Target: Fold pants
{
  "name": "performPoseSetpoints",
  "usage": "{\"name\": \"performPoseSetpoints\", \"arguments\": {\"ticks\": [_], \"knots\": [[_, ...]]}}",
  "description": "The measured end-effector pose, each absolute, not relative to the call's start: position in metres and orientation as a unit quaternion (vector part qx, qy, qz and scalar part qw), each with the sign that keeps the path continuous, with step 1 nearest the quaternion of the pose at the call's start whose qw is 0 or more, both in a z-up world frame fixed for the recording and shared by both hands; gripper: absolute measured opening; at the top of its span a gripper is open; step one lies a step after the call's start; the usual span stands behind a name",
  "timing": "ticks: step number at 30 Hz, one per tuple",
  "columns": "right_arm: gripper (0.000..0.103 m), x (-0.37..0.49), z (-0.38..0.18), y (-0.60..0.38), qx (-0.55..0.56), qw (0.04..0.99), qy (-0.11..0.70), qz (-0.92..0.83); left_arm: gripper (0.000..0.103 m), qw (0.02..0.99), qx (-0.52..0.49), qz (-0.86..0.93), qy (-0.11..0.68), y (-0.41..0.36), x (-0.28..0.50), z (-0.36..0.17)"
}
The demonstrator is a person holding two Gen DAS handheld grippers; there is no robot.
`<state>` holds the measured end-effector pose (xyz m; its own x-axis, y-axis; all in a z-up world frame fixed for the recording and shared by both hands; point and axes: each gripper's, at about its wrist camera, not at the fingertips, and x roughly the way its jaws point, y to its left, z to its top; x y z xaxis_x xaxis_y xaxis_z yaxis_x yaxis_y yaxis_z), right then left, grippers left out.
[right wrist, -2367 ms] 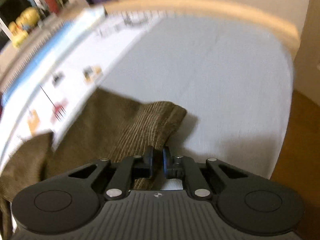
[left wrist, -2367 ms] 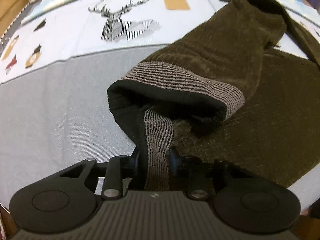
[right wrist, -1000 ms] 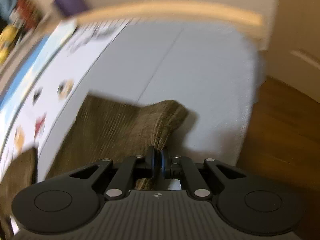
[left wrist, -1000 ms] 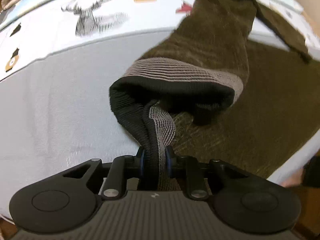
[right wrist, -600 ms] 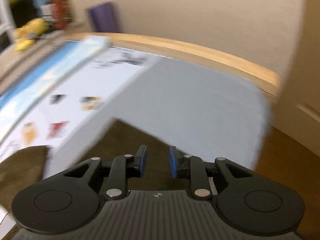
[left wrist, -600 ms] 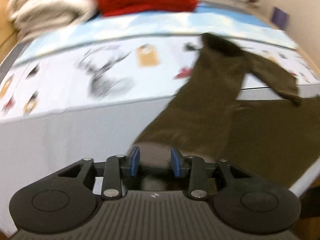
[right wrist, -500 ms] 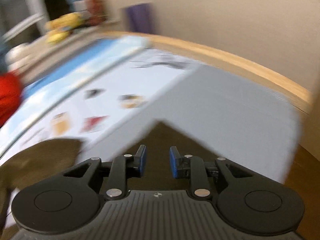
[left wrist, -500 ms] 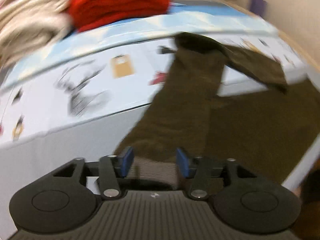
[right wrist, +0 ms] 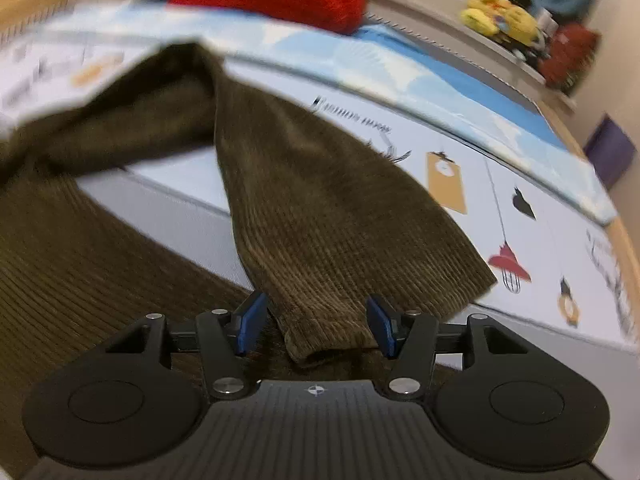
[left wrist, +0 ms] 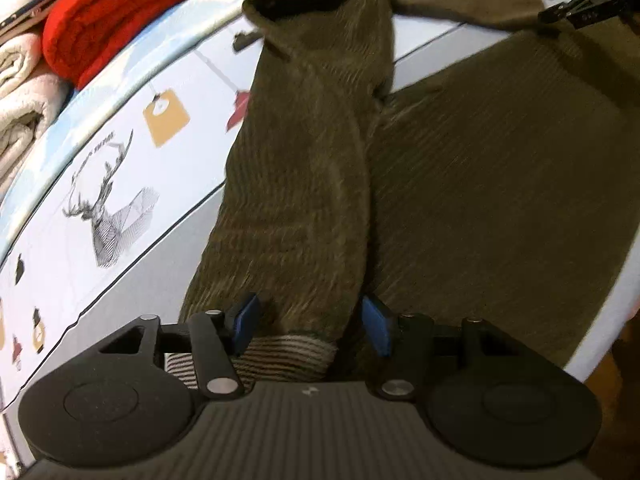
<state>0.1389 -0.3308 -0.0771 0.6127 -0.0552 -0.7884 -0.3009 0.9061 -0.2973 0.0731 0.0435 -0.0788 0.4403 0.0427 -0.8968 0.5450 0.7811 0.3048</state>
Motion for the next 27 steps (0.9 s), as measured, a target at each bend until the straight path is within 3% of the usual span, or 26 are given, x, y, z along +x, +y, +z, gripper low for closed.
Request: {"name": "performPoseSetpoints", "arguments": {"ticks": [2,4,7,15,20,27], "knots": [[0.057,0.149,-0.092,-0.325,-0.247,0.860,0.438,0.083,0.049,0.795,0.303,-0.149,0.504,0.049,0.080,-0.084],[0.052,0.153,-0.104,-0.320,-0.284,0.844,0.443,0.102,0.023,0.803,0.299,-0.135,0.498,0.058,0.090,-0.082],[0.013,0.155,-0.106,-0.322,-0.297,0.841,0.435,0.123,0.021,0.837,0.258,-0.056,0.479,0.083,0.116,-0.068],[0.012,0.153,0.021,-0.416,-0.145,0.935,0.321,-0.025,0.019,0.875,0.084,0.185,0.440,0.167,0.177,-0.051],[0.012,0.143,0.094,-0.465,-0.139,0.944,0.288,-0.082,0.019,0.870,0.074,0.225,0.432,0.167,0.192,-0.069],[0.012,0.186,0.137,-0.505,-0.121,0.937,0.303,-0.126,0.019,0.866,0.053,0.275,0.415,0.163,0.207,-0.084]]}}
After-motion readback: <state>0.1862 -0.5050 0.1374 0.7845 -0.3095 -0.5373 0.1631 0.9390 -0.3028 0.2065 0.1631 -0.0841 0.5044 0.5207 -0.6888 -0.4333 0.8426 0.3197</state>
